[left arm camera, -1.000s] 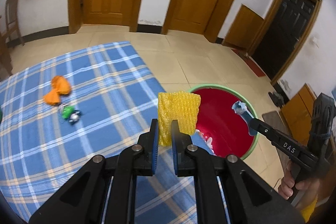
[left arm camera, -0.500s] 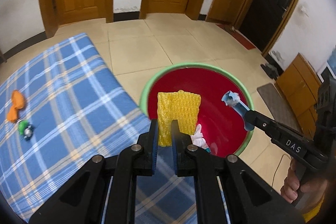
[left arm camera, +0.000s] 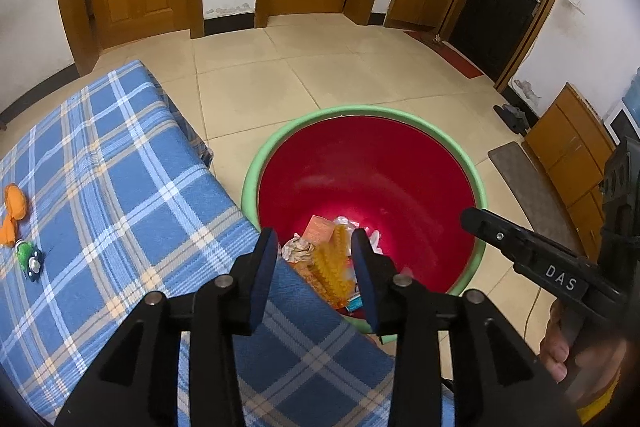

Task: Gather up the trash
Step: 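Move both tools back over the table toward the orange bag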

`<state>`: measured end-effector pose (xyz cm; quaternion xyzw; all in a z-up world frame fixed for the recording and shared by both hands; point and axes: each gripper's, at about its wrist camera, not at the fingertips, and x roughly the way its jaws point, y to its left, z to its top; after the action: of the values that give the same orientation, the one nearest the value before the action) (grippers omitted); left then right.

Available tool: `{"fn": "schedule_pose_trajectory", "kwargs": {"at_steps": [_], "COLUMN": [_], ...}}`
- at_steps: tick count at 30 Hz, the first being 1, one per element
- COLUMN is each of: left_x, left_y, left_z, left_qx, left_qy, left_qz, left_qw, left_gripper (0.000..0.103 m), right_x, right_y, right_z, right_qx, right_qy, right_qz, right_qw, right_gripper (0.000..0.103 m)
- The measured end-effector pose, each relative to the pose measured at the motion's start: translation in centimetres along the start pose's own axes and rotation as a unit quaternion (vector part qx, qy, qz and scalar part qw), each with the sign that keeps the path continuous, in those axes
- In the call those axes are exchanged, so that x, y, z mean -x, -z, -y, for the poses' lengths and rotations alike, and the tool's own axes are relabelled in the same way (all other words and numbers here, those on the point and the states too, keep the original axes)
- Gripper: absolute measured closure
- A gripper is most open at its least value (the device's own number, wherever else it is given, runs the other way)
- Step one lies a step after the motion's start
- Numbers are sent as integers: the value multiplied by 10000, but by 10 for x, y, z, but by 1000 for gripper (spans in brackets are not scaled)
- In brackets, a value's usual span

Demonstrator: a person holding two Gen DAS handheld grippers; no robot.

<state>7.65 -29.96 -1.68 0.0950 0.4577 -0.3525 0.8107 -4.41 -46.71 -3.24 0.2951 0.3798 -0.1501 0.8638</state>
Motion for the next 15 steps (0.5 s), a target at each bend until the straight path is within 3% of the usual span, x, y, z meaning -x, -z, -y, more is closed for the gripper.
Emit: {"fn": "schedule_pose_trajectory", "kwargs": {"at_steps": [8,12,15], "left_x": [10,19,26], "left_y": [-3,-4,-5], "left_z": [-18,-32,-46], "left_qx": [143,268,380], "left_qy": [-160,-341,-512], "left_qz": [97,204,279], "left_qw": [9997,9989,9976], "left_gripper": [63,49,44], "right_x": [5,5,4], "right_y": [2,3,3], "right_z": [-9,-17,-24], "right_qx": [98,151,193], "right_qy": [-86,-76,-69], "right_qz": [31,23,-8], "right_qw": [9999,9999,9998], "right_gripper": [56,41,36]}}
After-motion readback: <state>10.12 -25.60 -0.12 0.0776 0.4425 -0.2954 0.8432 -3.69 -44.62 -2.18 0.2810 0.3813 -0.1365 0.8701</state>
